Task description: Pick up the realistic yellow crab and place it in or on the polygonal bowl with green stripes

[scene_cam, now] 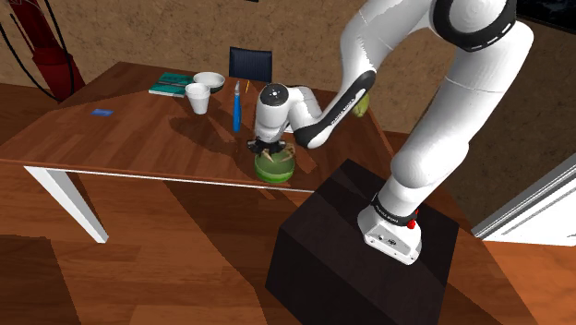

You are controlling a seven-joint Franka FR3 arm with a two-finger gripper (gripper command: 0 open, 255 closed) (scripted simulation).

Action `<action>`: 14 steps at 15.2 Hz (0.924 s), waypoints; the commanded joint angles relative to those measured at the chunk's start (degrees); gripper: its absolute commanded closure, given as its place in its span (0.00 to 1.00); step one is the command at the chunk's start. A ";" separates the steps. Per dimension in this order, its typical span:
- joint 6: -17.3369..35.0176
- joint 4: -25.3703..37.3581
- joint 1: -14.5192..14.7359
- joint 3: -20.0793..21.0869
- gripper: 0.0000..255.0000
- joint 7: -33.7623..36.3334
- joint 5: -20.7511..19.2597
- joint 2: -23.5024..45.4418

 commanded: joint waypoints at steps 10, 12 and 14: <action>0.39 2.12 1.66 -2.74 1.00 9.14 -10.77 6.85; 0.39 2.12 1.66 -2.74 1.00 9.14 -10.77 6.85; 0.39 2.12 1.66 -2.74 0.00 9.15 -10.78 6.85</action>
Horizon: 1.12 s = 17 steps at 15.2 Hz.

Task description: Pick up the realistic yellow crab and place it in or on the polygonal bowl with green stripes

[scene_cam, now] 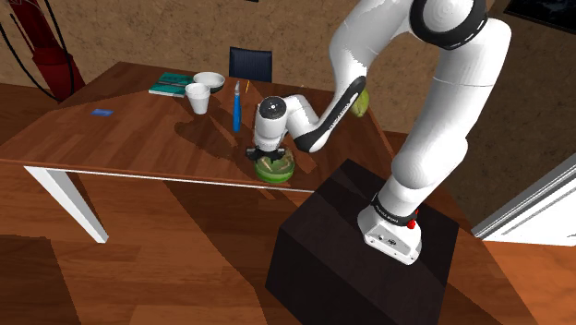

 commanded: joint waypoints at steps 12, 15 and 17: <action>-1.00 -3.82 -0.90 4.74 0.00 -10.07 14.73 -9.81; -1.01 -3.82 -0.90 4.74 0.00 -10.07 14.73 -9.81; -1.01 -3.82 -0.90 4.74 0.00 -10.07 14.73 -9.81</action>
